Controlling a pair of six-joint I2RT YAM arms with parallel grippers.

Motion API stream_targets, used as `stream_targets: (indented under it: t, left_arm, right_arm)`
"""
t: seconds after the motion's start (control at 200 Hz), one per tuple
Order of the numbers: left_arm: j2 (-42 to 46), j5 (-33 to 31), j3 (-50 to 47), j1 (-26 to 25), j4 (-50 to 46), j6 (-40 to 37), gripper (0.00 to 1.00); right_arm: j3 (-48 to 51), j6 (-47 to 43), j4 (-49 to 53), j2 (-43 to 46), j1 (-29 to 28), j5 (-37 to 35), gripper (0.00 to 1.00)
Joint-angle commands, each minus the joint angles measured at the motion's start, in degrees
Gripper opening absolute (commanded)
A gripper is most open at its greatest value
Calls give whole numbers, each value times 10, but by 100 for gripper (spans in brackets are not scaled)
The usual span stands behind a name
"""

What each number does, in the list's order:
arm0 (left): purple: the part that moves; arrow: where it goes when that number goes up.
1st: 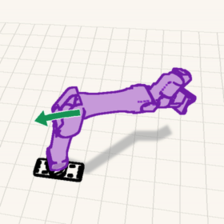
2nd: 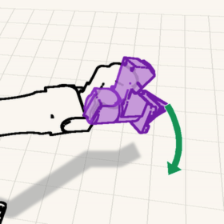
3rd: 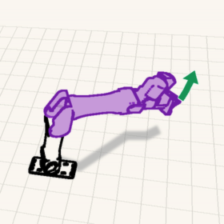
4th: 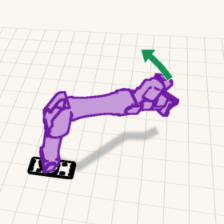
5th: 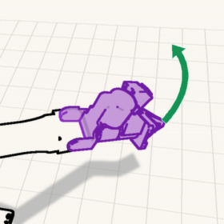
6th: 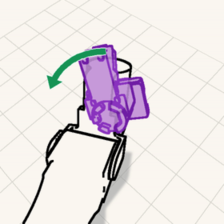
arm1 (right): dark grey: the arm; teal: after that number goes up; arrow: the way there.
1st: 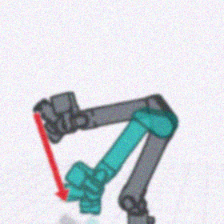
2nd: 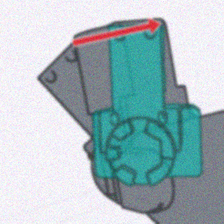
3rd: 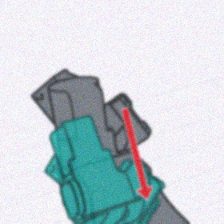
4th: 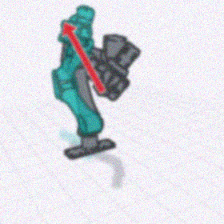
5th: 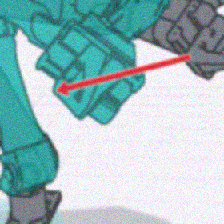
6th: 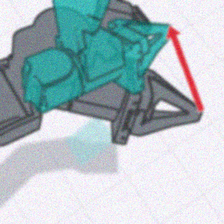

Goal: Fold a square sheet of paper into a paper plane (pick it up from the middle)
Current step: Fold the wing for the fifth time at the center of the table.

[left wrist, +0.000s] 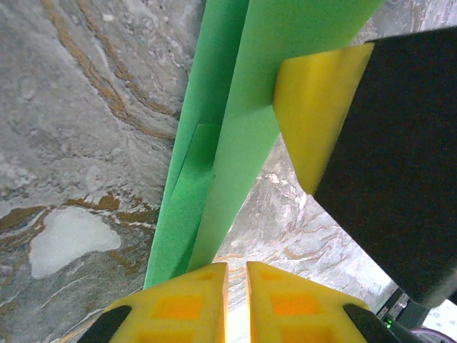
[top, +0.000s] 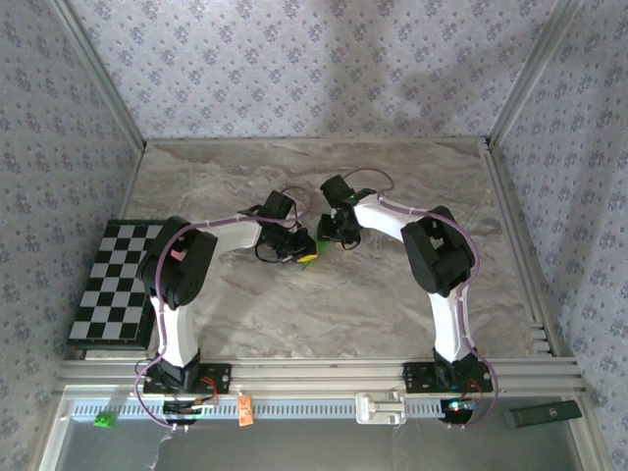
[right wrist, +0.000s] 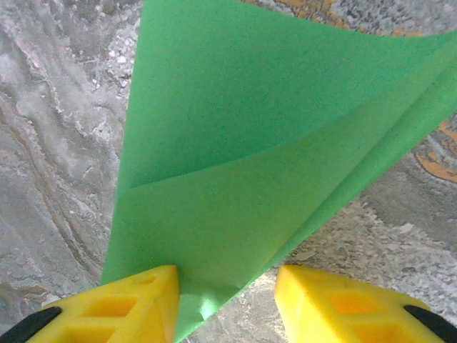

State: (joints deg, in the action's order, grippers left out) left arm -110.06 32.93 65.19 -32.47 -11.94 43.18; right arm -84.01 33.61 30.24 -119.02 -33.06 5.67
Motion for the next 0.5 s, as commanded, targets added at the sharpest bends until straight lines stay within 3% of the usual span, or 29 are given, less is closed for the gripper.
stream_targets:
  t: [0.0, 0.495]
  left_arm:
    - [-15, 2, 1, 1, -8, 3, 14]
    - [-28, -3, 14, -10, -33, -6, 13]
  right_arm:
    - [14, 7, 35, -54, -4, -19, 44]
    - [13, 16, 39, -67, -5, -16, 39]
